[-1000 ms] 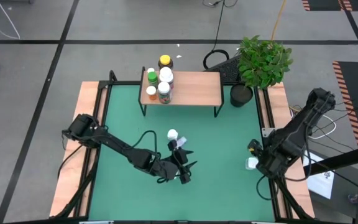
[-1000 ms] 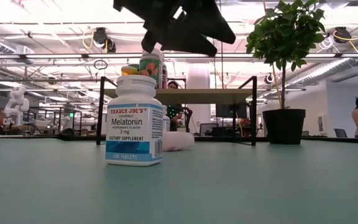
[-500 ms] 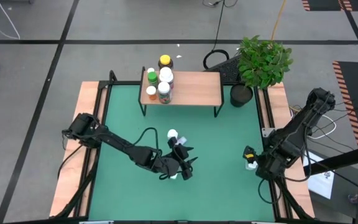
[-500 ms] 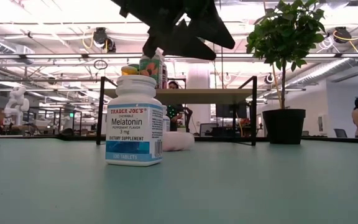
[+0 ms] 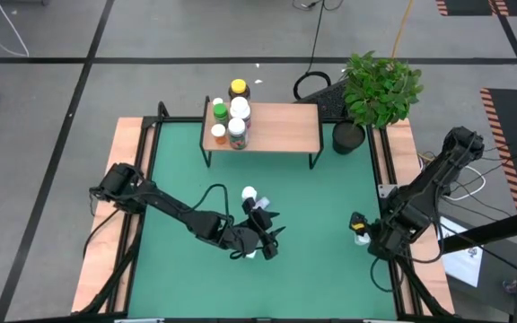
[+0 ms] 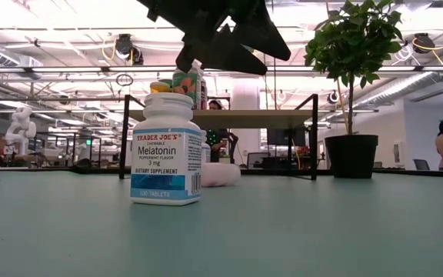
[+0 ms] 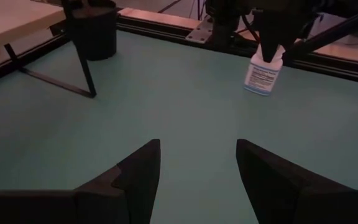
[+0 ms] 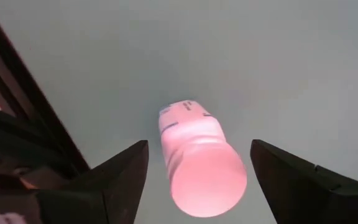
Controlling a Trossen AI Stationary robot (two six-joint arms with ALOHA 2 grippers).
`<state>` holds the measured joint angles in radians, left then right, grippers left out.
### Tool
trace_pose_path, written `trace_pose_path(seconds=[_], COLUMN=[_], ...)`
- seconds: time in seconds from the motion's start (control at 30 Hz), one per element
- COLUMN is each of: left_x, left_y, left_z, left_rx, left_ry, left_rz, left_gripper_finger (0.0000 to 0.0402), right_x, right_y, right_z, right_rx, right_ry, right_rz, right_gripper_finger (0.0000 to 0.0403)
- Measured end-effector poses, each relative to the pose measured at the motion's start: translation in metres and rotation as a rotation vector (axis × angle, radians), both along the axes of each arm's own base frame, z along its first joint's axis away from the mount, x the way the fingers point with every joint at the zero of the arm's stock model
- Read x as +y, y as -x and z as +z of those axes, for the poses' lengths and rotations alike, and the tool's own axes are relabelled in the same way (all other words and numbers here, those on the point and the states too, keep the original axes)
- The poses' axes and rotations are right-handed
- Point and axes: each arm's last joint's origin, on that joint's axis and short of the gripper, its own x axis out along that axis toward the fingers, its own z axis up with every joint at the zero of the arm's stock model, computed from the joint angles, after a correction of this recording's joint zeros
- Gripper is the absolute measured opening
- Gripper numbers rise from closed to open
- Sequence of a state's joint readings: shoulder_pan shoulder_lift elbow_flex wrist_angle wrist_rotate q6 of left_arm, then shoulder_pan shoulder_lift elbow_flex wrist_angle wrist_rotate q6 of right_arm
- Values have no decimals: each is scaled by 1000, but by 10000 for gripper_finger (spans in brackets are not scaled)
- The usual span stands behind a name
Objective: Pick and place medicine bottles onto shelf by color
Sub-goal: Put the right white and blue bottle on the shelf
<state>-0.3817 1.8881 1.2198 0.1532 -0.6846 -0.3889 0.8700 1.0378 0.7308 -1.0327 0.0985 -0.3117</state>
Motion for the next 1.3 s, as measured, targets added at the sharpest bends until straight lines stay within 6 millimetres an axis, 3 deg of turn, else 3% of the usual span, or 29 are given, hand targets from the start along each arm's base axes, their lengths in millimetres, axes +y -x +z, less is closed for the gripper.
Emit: trace_pose_path(seconds=[0.4,0.7,0.87,1.1,1.3], left_x=[0,-1,-4,9,19], left_y=[0,1,16,56,77], left_z=[0,2,15,41,40], left_rx=[-3,-3,51,135,254], left_ry=[8,15,7,-1,-13], left_rz=[3,1,-3,205,286], left_gripper_finger=[211,211,211,211,211], right_x=[-2,-6,-12,-36,-62], right_y=[1,-8,-33,-68,-108], right_z=[-1,4,25,68,106], right_rx=[11,-8,-101,-248,-329], right_ry=[17,-11,-126,-235,-239], right_rz=[-17,-139,-318,-539,-689], right_gripper_finger=[178,179,174,177,177])
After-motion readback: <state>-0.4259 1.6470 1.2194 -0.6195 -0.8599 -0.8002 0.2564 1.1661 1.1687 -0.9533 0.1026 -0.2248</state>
